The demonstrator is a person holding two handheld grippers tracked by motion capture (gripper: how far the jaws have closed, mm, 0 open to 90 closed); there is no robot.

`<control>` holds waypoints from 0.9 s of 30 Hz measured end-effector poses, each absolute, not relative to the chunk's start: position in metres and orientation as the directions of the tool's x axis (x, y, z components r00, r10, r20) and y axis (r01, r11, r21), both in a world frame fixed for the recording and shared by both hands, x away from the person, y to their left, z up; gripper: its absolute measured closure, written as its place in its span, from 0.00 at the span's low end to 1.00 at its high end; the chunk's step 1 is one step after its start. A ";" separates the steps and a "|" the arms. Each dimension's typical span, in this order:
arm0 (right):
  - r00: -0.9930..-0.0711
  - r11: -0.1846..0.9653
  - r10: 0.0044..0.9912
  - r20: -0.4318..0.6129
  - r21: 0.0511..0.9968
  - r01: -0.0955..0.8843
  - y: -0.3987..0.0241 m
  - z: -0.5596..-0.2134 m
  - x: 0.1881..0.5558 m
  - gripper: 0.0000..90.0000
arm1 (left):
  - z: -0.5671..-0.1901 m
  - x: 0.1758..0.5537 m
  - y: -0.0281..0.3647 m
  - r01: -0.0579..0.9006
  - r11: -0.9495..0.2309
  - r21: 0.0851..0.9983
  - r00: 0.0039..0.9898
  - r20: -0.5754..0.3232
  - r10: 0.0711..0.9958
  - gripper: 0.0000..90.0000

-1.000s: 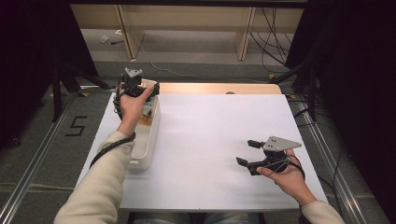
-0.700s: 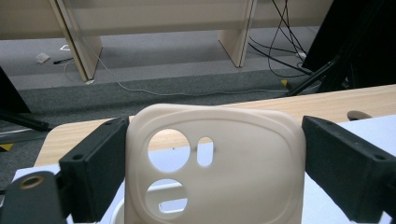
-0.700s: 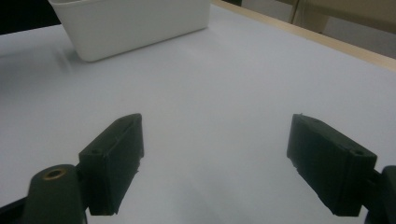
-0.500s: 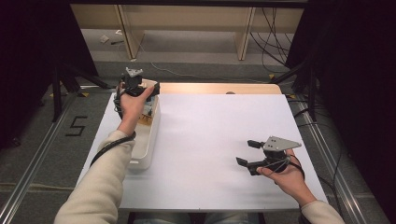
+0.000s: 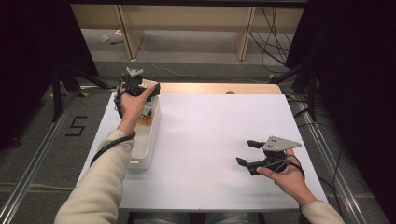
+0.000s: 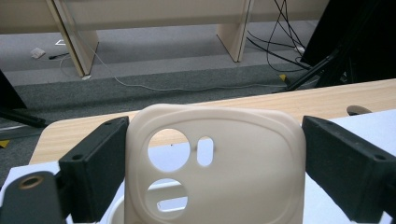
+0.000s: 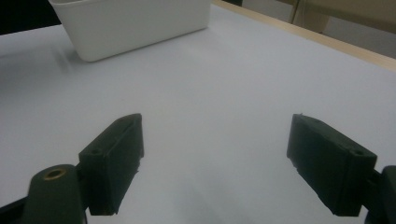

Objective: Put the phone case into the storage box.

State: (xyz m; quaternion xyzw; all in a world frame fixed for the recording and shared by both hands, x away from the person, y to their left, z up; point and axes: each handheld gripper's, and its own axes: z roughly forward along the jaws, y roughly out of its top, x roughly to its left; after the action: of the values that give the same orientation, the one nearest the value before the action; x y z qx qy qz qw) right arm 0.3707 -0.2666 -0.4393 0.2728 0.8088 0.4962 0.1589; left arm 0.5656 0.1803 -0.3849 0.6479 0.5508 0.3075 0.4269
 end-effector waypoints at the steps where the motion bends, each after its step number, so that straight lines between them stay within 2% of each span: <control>1: -0.801 0.359 0.599 0.014 0.889 0.284 -0.267 -0.439 0.371 0.22 | -0.385 0.566 0.180 0.452 -0.029 0.892 0.204 -0.072 0.976 0.12; 27: -0.801 0.360 0.599 0.013 0.889 0.284 -0.266 -0.439 0.371 0.22 | -0.382 0.565 0.183 0.467 -0.032 0.884 0.224 -0.083 0.971 0.12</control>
State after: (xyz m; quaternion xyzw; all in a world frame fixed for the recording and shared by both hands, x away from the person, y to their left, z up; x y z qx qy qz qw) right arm 0.3705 -0.2663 -0.4393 0.2726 0.8093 0.4955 0.1587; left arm 0.5649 0.1834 -0.3824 0.6550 0.5488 0.2950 0.4276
